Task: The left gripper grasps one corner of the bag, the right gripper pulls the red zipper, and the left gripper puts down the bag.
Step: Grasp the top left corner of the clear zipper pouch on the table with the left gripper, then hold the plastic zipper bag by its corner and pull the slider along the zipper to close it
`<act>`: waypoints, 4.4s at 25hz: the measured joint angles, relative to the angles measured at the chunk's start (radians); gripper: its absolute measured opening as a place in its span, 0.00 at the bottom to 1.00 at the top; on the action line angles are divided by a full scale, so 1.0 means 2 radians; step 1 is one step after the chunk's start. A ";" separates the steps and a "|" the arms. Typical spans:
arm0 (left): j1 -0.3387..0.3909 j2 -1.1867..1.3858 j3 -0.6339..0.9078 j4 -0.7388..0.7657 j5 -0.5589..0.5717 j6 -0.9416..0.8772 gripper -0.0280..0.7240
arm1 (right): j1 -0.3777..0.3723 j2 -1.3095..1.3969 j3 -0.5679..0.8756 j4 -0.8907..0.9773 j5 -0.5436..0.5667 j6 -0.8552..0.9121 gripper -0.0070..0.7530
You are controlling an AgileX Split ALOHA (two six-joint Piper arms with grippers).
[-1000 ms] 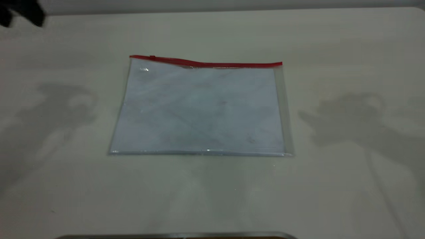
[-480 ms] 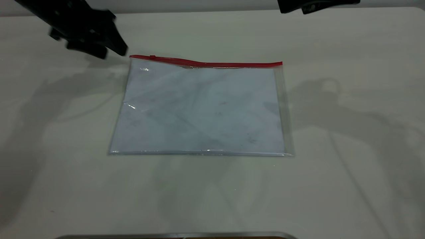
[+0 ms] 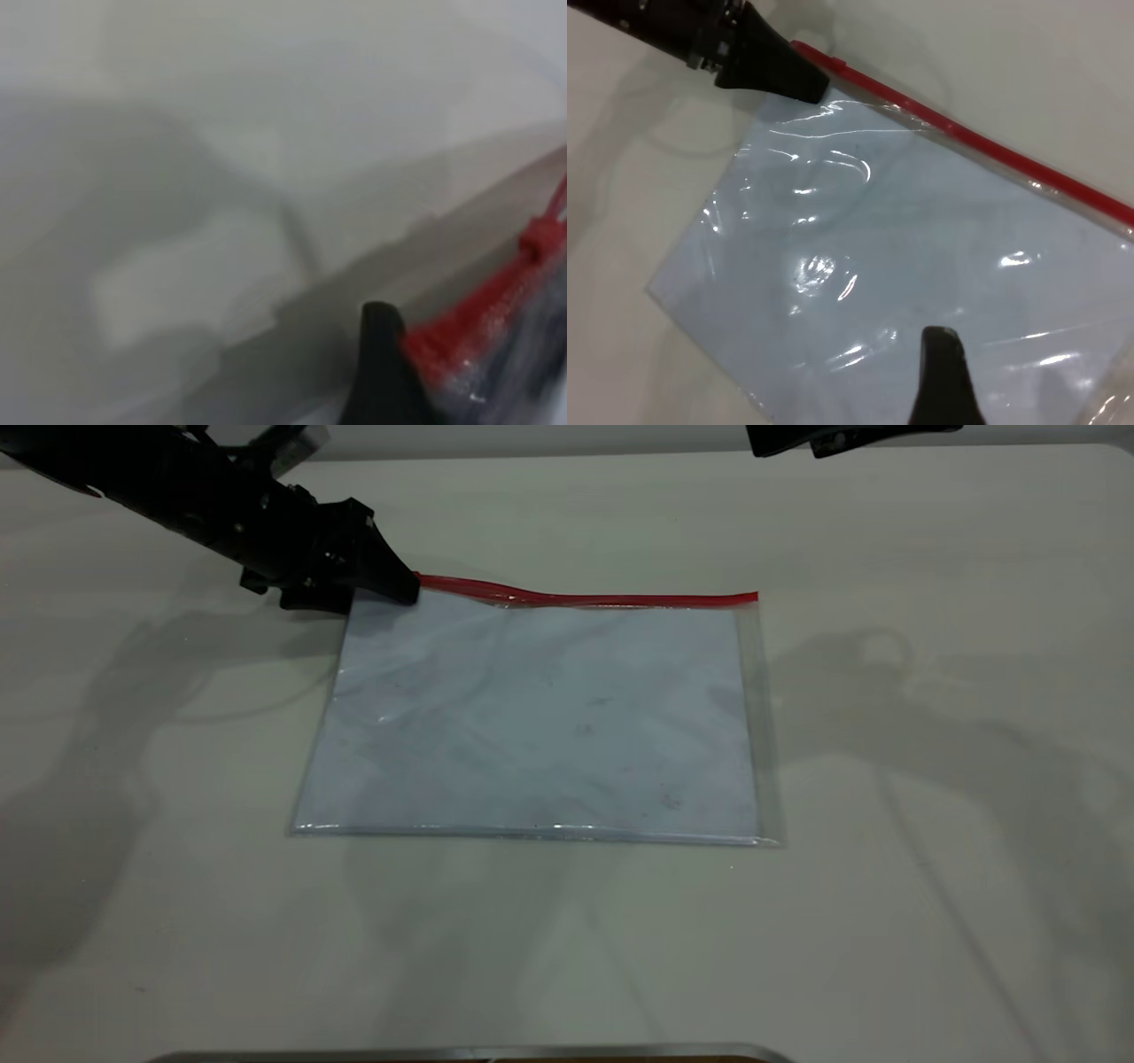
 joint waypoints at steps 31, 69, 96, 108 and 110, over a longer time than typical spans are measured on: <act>0.000 -0.001 0.000 -0.120 0.077 0.439 0.12 | 0.011 0.175 -0.212 0.044 0.090 -0.107 0.77; -0.018 -0.030 0.000 -0.116 0.121 0.544 0.11 | 0.103 0.373 -0.418 0.159 0.107 -0.134 0.58; 0.006 -0.029 0.006 -0.182 0.182 0.545 0.11 | 0.082 0.368 -0.426 0.132 0.162 -0.139 0.06; 0.017 -0.025 0.006 -0.251 0.228 0.545 0.11 | 0.068 0.363 -0.428 0.138 0.179 -0.130 0.06; 0.018 -0.025 0.006 -0.252 0.230 0.545 0.11 | 0.068 0.363 -0.428 0.137 0.179 -0.130 0.06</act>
